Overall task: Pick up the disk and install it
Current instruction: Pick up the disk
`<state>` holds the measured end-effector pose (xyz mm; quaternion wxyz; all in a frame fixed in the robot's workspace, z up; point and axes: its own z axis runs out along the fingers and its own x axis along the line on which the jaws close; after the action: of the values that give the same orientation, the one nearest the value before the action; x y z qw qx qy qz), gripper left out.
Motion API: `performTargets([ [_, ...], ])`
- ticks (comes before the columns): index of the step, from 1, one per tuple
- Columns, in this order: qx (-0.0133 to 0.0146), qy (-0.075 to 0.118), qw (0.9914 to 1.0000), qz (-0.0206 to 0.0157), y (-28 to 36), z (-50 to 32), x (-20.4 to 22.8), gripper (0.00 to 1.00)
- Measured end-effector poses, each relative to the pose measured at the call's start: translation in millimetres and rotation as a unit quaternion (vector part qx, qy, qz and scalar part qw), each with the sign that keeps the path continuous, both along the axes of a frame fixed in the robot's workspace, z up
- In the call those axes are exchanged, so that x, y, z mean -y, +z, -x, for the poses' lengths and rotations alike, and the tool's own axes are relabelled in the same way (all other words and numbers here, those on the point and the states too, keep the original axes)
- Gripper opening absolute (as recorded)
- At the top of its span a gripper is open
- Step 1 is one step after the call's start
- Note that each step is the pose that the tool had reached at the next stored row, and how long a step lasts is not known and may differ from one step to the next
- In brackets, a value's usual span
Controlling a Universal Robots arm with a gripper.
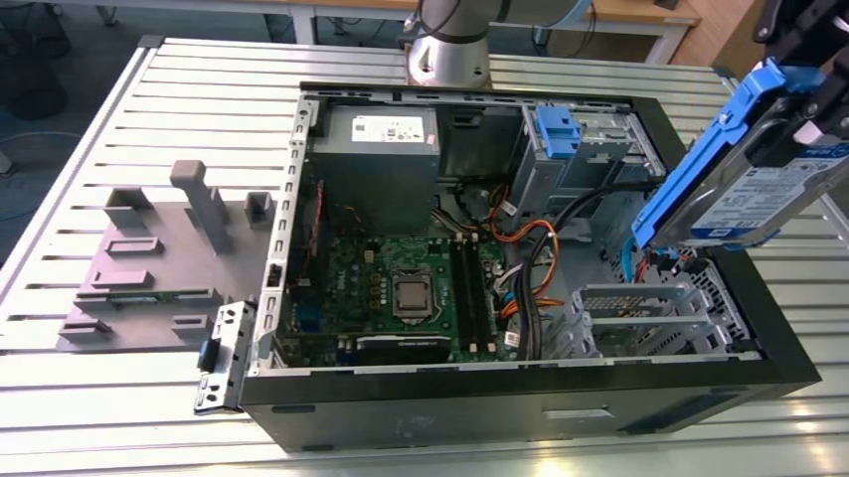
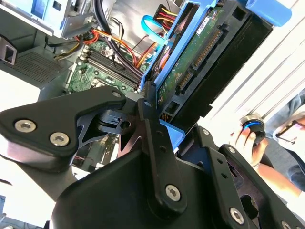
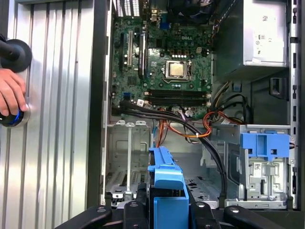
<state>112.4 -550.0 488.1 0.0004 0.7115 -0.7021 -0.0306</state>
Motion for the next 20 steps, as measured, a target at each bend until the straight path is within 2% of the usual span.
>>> performTargets([
  [4, 0.0000, 0.000, 0.99993, -0.0120, -0.4, 0.0, 4.2, 0.36],
  [6, 0.0000, 0.000, 0.99985, -0.0171, -0.5, 0.0, 6.3, 0.36],
  [8, 0.0000, 0.000, 0.99979, -0.0206, -0.6, 0.0, 8.4, 0.36],
  [10, 0.0000, 0.000, 0.99977, -0.0216, -0.8, 0.0, 10.3, 0.36],
  [20, 0.0000, 0.000, 0.99977, -0.0216, -1.0, 0.0, 17.8, 0.36],
])
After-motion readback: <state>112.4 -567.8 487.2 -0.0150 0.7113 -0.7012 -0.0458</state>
